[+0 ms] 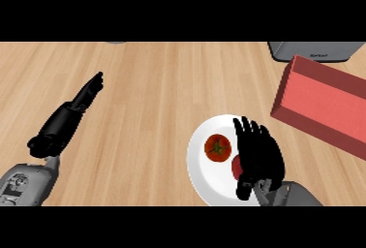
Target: Pick the pear from the plate and place it in the cardboard box
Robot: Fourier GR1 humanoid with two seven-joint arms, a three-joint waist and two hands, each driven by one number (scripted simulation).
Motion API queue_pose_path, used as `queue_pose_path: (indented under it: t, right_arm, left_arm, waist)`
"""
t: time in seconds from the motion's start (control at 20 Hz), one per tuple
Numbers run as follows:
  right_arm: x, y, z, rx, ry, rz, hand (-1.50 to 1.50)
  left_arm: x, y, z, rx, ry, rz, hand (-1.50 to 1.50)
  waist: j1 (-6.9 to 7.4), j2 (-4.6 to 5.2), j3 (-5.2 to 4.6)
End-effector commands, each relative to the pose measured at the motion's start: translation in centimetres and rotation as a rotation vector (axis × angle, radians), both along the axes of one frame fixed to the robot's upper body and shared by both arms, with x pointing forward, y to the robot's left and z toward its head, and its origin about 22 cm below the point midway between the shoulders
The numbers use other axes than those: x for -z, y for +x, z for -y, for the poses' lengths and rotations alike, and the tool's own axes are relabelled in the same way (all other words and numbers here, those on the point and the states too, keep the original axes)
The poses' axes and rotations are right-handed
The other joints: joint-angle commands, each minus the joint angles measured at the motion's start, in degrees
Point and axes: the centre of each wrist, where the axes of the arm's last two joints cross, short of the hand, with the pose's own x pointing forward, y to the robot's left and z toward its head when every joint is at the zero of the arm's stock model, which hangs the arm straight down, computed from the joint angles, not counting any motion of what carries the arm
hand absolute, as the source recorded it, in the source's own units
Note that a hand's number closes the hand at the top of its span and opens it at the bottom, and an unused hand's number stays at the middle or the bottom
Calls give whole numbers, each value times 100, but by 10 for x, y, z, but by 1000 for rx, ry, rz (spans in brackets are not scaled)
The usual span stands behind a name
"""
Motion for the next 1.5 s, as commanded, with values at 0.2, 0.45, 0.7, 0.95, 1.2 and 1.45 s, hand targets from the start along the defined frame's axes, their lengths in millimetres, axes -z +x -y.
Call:
queue_pose_path:
  t: [0.2, 0.45, 0.7, 0.95, 1.2, 1.45]
  right_arm:
    - [21, 9, -7, 109, -77, -57, -150]
    - [28, 11, 6, 138, -103, -54, -150]
    - [58, -10, 11, 140, -79, -73, -150]
    - [59, 2, 11, 12, -89, -60, 150]
    - [61, 19, 37, -46, -117, 53, 150]
    - [67, 31, 20, -93, -123, 149, 150]
  left_arm:
    - [-7, -2, -1, 8, -7, -9, 0]
    - [-7, 0, 0, -5, 8, 11, 0]
    - [1, -1, -3, -3, -16, -3, 0]
    - [-6, 6, -8, -11, -8, -7, 0]
    - [-12, -1, 0, -1, -1, 11, 0]
    - [2, 2, 7, 12, -7, 0, 0]
  waist:
    - [13, 3, 1]
    - [3, 2, 1]
    - [-12, 4, 2]
    - [3, 5, 2]
    - [9, 2, 2]
    - [16, 10, 2]
